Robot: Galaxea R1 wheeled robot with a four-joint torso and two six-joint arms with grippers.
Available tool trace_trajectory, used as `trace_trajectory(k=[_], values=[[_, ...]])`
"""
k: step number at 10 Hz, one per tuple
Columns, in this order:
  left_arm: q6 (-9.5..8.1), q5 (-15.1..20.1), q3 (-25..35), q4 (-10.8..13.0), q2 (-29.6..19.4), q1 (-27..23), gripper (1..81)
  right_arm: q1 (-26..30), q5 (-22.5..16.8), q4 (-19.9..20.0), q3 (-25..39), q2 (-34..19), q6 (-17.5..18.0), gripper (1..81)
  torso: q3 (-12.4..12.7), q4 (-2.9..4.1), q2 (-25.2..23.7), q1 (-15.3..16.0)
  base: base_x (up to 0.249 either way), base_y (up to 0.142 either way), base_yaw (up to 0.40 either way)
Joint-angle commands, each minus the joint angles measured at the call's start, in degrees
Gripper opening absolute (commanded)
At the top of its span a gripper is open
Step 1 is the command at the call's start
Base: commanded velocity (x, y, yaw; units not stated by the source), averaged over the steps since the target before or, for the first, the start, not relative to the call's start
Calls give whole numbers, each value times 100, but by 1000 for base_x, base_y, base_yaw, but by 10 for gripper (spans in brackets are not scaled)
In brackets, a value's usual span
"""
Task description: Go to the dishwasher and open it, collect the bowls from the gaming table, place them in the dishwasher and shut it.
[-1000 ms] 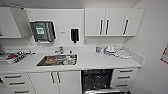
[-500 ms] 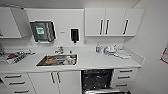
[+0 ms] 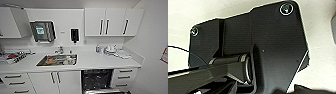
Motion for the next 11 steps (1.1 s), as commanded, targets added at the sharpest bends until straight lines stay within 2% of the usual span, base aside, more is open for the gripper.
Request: trace_trajectory(k=[1, 9, 11], values=[[38, 318, -12, 57, -30, -264, 811, 249, -285, -57, 3, 14, -29, 811, 0, 0, 0, -2, 0, 0, 129], [47, 283, -12, 66, -30, -246, 811, 249, -285, -57, 21, 49, -29, 811, 0, 0, 2, -2, 0, 0, 334], [65, 300, -12, 284, -13, -246, 811, 275, -285, -57, 29, 49, -29, 811, 0, 0, 2, -2, 0, 0, 370]])
